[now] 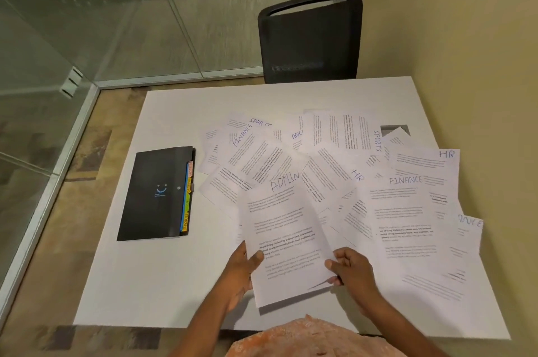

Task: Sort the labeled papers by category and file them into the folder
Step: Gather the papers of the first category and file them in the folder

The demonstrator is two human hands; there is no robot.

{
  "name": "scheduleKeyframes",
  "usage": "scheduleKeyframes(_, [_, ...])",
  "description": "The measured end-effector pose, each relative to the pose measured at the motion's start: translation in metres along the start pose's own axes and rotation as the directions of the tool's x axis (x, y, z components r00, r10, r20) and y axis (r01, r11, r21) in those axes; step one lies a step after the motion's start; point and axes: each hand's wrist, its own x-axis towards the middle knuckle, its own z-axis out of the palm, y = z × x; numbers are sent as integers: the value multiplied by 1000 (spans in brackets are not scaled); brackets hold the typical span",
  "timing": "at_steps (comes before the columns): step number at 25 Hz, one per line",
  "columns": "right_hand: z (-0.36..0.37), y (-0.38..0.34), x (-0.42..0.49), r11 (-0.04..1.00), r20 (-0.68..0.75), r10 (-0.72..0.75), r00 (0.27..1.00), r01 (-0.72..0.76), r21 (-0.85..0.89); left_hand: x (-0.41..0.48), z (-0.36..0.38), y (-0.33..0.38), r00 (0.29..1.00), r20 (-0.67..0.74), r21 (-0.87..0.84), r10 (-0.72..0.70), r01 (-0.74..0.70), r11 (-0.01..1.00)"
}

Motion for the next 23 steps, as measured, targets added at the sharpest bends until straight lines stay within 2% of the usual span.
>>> scheduleKeyframes(6, [58,2,-2,995,26,25,999,-22,-99,6,-50,-2,998,-45,42,38,-36,998])
scheduleKeyframes(11, [73,9,31,970,-140,31,990,-63,-236,3,-103,-3,993,-109,36,36,-32,999])
scheduleKeyframes(18, [51,-45,115,933,-271,-51,961,-50,-356,17,-164,-2,981,-196,47,9,0,999])
scheduleKeyframes(23, [8,-92,172,804,-355,-163,921,-85,-589,33,-165,3,982,-191,2,5,-5,1000])
